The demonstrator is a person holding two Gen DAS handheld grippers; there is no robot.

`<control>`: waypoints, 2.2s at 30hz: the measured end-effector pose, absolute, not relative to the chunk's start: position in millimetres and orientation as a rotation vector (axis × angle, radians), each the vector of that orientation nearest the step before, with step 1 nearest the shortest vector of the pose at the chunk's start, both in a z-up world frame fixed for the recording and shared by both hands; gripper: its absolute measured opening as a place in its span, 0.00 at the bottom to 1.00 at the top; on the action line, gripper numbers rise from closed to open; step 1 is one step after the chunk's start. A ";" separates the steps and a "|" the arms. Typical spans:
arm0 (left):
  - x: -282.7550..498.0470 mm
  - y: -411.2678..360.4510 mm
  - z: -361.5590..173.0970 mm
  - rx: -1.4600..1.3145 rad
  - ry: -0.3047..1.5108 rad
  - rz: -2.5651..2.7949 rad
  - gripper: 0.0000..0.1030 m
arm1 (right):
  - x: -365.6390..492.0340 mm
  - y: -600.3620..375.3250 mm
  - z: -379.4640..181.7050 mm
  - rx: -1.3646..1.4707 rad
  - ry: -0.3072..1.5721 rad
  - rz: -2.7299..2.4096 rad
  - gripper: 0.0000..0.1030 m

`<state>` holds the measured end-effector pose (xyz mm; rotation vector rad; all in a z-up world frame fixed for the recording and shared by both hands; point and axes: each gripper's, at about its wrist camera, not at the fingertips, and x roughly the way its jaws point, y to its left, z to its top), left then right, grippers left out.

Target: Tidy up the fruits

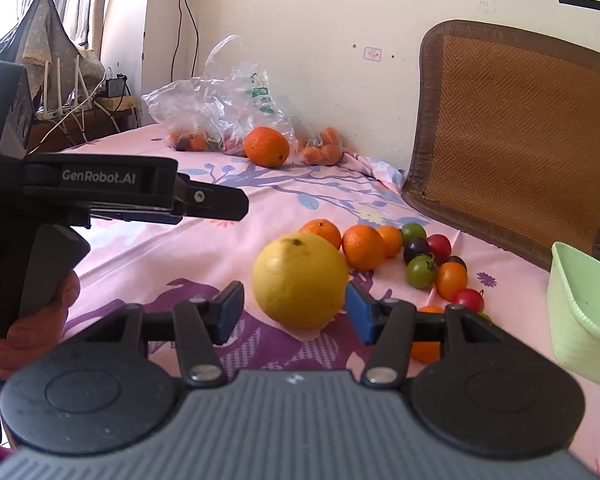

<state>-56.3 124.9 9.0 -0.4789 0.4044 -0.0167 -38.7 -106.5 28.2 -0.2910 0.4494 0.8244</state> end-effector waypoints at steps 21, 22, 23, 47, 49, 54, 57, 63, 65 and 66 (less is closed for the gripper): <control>-53.9 121.8 9.3 -0.455 0.410 -0.040 1.00 | 0.8 -92.8 9.1 -0.198 0.537 0.816 0.70; -53.8 121.3 9.4 -0.452 0.410 -0.040 1.00 | 3.3 -92.4 7.0 -0.190 0.547 0.824 0.69; -53.7 120.8 9.6 -0.448 0.410 -0.039 1.00 | 5.0 -91.9 5.1 -0.180 0.554 0.829 0.67; -37.5 53.2 12.9 -0.343 0.604 -0.329 0.67 | -29.1 -121.7 3.5 -0.256 0.469 0.835 0.64; -33.3 50.4 14.2 -0.333 0.622 -0.306 0.61 | -29.4 -127.8 5.2 -0.240 0.446 0.822 0.64; -9.4 27.0 51.4 -0.330 0.567 -0.379 0.61 | -19.2 -167.2 29.7 -0.198 0.291 0.720 0.64; 26.3 -13.0 74.1 -0.272 0.558 -0.438 0.61 | 1.7 -197.8 40.9 -0.210 0.229 0.606 0.64; 112.5 -101.5 84.1 -0.223 0.607 -0.551 0.63 | 67.4 -260.9 41.7 -0.156 0.284 0.412 0.64; 133.8 -127.5 78.4 -0.203 0.632 -0.565 0.63 | 85.8 -272.5 37.3 -0.147 0.308 0.362 0.64; 142.5 -138.8 74.1 -0.193 0.643 -0.566 0.63 | 92.2 -276.8 34.6 -0.144 0.318 0.349 0.64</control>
